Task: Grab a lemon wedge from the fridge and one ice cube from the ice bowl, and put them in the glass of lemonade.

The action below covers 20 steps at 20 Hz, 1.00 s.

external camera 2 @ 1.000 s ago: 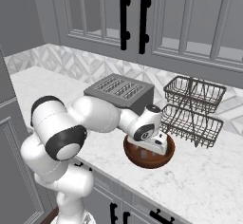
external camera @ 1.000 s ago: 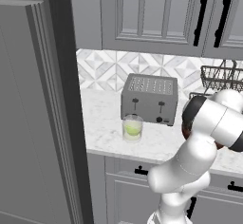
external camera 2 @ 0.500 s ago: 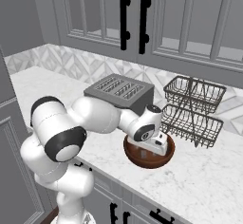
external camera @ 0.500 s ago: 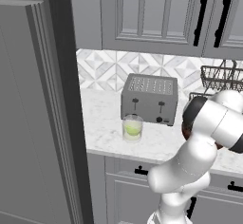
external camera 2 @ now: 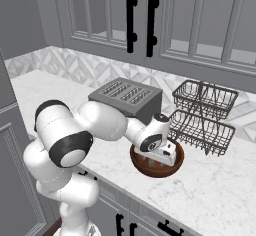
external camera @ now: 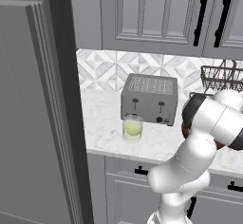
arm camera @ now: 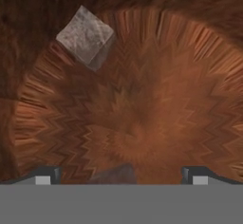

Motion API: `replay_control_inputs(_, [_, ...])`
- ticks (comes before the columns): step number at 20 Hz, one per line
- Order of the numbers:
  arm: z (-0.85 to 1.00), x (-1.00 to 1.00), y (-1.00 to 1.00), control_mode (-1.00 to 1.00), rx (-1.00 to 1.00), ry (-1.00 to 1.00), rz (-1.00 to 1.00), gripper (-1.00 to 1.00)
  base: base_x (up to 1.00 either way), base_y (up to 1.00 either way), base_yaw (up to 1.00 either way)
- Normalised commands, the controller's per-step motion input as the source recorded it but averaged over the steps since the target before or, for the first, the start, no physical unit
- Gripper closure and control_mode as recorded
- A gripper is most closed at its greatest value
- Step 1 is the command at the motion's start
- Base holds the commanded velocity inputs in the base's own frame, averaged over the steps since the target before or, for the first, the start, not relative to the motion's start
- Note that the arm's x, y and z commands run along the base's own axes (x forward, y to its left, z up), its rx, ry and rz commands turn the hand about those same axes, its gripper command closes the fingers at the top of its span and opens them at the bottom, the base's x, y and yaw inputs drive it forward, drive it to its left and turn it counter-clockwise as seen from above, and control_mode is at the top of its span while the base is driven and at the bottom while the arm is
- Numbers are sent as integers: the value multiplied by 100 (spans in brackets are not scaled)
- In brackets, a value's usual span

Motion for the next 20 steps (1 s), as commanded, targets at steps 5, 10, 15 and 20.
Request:
replay_control_inputs(5, [-4,-15,0,-100,0,0,0,-100,0,0,0])
replay_control_inputs(10, [0,-19,0,-100,0,-1,0,-100,0,0,0])
replay_control_inputs(15, [0,-33,0,-100,1,-9,0,-100,0,0,0])
replay_control_inputs(20, [2,-19,0,-100,4,-10,0,-100,0,0,0])
